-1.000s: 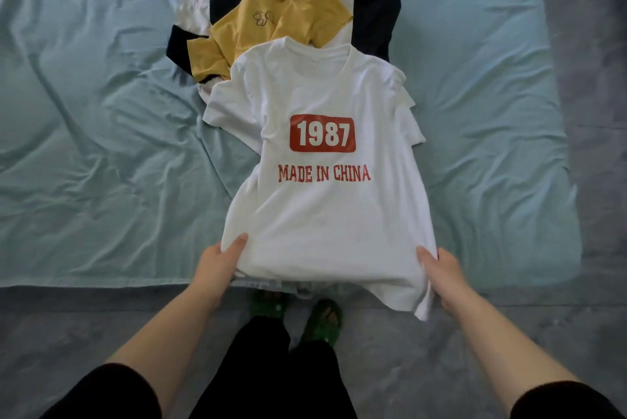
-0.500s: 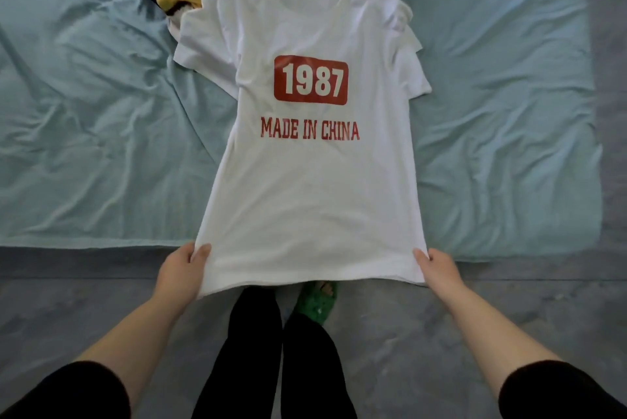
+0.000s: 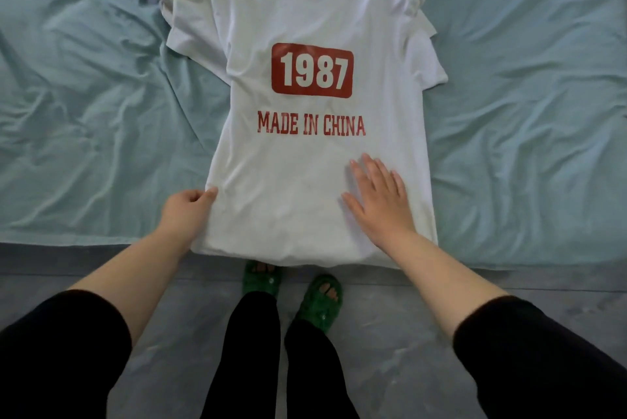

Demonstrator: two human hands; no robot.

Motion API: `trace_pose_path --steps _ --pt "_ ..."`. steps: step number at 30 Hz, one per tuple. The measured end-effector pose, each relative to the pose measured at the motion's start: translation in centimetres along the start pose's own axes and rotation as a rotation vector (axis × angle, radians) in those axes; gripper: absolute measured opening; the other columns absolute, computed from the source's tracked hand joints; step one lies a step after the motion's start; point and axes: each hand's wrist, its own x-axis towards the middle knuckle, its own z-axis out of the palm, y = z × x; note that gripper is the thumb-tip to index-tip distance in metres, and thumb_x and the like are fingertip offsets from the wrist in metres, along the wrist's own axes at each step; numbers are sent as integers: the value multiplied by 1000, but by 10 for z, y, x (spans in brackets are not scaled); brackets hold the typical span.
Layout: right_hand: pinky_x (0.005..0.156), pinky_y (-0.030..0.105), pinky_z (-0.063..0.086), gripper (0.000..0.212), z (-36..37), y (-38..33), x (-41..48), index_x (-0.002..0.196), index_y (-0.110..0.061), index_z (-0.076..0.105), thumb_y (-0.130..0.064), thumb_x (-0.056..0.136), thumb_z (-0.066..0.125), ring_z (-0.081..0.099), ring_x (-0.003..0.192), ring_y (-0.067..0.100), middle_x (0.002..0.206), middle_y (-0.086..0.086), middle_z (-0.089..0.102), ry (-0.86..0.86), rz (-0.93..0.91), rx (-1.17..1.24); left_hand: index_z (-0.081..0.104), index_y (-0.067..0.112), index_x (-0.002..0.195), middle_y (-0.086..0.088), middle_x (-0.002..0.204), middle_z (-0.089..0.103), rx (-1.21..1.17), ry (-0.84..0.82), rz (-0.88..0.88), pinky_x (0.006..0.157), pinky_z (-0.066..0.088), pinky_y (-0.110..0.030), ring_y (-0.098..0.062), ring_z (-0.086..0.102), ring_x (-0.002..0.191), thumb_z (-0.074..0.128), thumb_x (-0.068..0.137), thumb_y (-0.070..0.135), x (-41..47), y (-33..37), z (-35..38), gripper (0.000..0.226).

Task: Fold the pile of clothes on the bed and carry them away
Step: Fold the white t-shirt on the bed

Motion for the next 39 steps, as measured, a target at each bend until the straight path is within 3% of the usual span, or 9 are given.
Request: trace_pose_path --steps 4,11,16,19,25,28,32,35,39 --pt "111 47 -26 83 35 -24 -14 141 -28 -36 -71 90 12 -37 139 25 148 5 -44 -252 -150 -195 66 13 88 -8 88 64 -223 82 -128 74 44 -30 -22 57 83 60 93 34 0 -22 1 23" --pt "114 45 -20 77 20 -12 -22 147 -32 -22 -71 88 9 -22 145 24 156 0 -26 -335 -519 -319 70 7 94 -13 102 72 -491 -84 -306 92 53 -45 -28 67 97 73 84 38 -9 -38 -9 33" --pt "111 39 -28 74 7 -53 50 145 -35 -30 -72 88 -1 -33 141 12 155 -5 -34 -208 -304 -185 67 5 92 -12 92 73 -714 -182 -329 71 58 -36 -23 71 80 71 85 41 28 18 -7 37" --pt "110 40 -29 76 17 -83 73 145 -32 -31 -72 88 0 -40 137 12 149 -5 -44 -207 -173 -115 64 2 101 -15 96 72 -849 -259 -295 68 60 -36 -24 71 83 65 92 24 50 45 -6 24" --pt "116 47 -14 77 52 -125 26 151 -23 -13 -66 93 13 -13 148 20 157 -4 -22 -308 -427 -174 62 4 95 -9 81 72 -898 -299 -278 59 59 -25 -14 71 64 61 92 10 63 30 -29 7" --pt "115 43 -19 71 40 -122 52 147 -31 -26 -67 93 3 -19 147 15 152 -10 -32 -281 -447 -171 67 4 99 -10 87 76 -914 -442 -300 63 59 -28 -16 74 75 64 90 20 72 37 -35 19" --pt "110 36 -30 73 19 -127 119 147 -32 -26 -69 94 7 -33 140 6 151 -12 -38 -115 -165 -96 63 6 124 -13 119 69 -937 -660 -300 88 55 -37 -24 66 111 66 82 40 98 76 -35 54" --pt "112 37 -27 76 16 -142 149 150 -29 -19 -70 92 6 -27 143 8 154 -9 -31 -63 -70 -85 63 6 123 -13 117 69 -1050 -651 -267 94 53 -40 -24 67 107 62 91 25 123 98 -31 37" --pt "115 48 -18 77 33 -170 139 149 -26 -20 -70 90 4 -22 146 16 157 -4 -27 -125 -230 -171 63 6 117 -12 103 71 -1078 -527 -153 82 58 -32 -22 70 91 53 92 -5 140 95 -46 29"
